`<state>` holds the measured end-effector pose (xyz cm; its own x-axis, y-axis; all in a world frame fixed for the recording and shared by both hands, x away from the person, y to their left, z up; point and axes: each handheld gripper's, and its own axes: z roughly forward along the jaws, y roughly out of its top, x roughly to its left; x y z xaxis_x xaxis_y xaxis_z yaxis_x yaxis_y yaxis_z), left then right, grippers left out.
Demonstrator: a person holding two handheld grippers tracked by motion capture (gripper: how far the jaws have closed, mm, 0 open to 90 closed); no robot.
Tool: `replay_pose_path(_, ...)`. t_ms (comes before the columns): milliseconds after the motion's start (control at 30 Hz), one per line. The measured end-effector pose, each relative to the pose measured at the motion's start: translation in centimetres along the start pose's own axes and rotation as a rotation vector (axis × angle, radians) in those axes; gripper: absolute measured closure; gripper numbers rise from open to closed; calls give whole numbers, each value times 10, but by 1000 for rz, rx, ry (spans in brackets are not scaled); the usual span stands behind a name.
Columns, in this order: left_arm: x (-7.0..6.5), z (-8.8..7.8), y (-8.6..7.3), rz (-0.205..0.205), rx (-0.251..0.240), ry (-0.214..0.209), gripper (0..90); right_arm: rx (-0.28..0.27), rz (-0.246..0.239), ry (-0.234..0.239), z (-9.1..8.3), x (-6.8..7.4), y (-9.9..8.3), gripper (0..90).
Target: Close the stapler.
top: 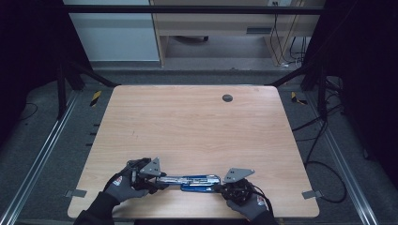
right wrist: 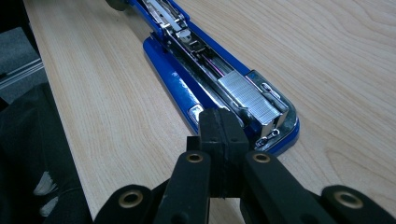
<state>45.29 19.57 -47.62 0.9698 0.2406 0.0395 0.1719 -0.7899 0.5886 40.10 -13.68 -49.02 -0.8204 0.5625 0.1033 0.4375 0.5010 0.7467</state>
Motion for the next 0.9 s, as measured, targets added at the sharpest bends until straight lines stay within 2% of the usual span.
replay_pose_path(200, 0, -1, 0, -10, -13, -4, 558, -1, -3, -16, 0, 0, 0, 900)
replay_pose_path(467, -1, -3, 2, -4, -16, -5, 564, -8, 3, -23, 0, -1, 0, 900)
replay_pose_path(900, 1, -5, 7, 14, 18, -30, 584, -5, 3, -21, 0, -2, 0, 900)
